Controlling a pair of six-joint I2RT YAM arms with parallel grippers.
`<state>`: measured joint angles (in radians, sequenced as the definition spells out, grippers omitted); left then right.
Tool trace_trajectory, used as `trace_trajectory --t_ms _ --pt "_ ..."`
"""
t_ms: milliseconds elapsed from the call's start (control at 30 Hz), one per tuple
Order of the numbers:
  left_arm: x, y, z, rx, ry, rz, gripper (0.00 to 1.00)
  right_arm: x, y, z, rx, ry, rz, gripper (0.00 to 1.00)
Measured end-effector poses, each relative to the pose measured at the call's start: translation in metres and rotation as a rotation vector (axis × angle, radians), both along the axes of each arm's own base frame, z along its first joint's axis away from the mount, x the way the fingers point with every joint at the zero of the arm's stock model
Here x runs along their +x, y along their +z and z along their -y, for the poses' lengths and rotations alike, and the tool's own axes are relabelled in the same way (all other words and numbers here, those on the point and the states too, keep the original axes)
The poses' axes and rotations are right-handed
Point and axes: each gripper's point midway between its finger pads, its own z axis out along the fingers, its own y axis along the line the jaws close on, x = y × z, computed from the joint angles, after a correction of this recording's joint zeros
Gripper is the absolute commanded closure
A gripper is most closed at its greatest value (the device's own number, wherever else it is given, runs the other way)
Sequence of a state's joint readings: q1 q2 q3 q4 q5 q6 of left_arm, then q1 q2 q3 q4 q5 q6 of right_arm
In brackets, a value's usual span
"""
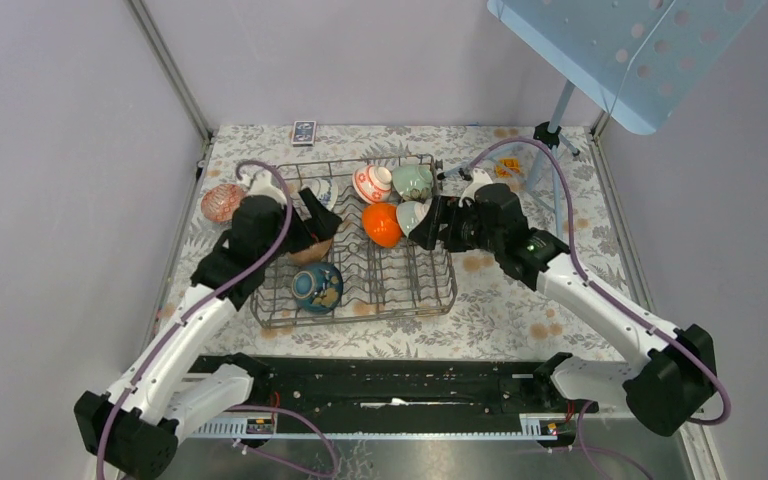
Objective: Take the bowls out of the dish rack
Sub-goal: Pick up the bowl from the dish rack.
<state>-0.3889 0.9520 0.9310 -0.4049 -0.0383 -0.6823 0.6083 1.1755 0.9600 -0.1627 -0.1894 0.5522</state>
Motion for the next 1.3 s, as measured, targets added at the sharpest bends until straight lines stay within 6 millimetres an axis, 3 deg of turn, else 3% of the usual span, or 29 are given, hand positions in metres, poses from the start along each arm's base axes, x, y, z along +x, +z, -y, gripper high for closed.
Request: trace_trajectory --t_ms 133,300,500,700,900,1033,1300 --pt "-0.033 -0.032 0.027 -0.028 -0.126 -0.060 0.01 0.006 -0.026 0.004 -0.043 -0.041 -0.038 0.24" --pt "-0.045 -0.048 0.056 -0.120 -0.206 -0.072 0.01 0.016 -0.046 0.001 -0.066 -0.065 -0.072 0.25" --pt "-0.024 -0.075 0.078 -0.259 -0.162 -0.109 0.03 0.019 -0.053 0.002 -0.083 -0.076 -0.083 0.25" --pt "0.006 -0.095 0.087 -0.267 -0.097 -0.135 0.05 0.020 -0.051 0.000 -0.074 -0.074 -0.075 0.25" --pt "0.035 -0.088 0.096 -0.248 -0.060 -0.135 0.15 0.026 -0.061 -0.003 -0.088 -0.076 -0.091 0.30" --pt "0.045 -0.091 0.090 -0.258 -0.034 -0.139 0.25 0.040 -0.059 -0.009 -0.087 -0.101 -0.093 0.35" --pt "0.055 -0.127 0.079 -0.255 -0.011 -0.238 0.26 0.077 -0.041 -0.030 -0.043 -0.152 -0.079 0.41"
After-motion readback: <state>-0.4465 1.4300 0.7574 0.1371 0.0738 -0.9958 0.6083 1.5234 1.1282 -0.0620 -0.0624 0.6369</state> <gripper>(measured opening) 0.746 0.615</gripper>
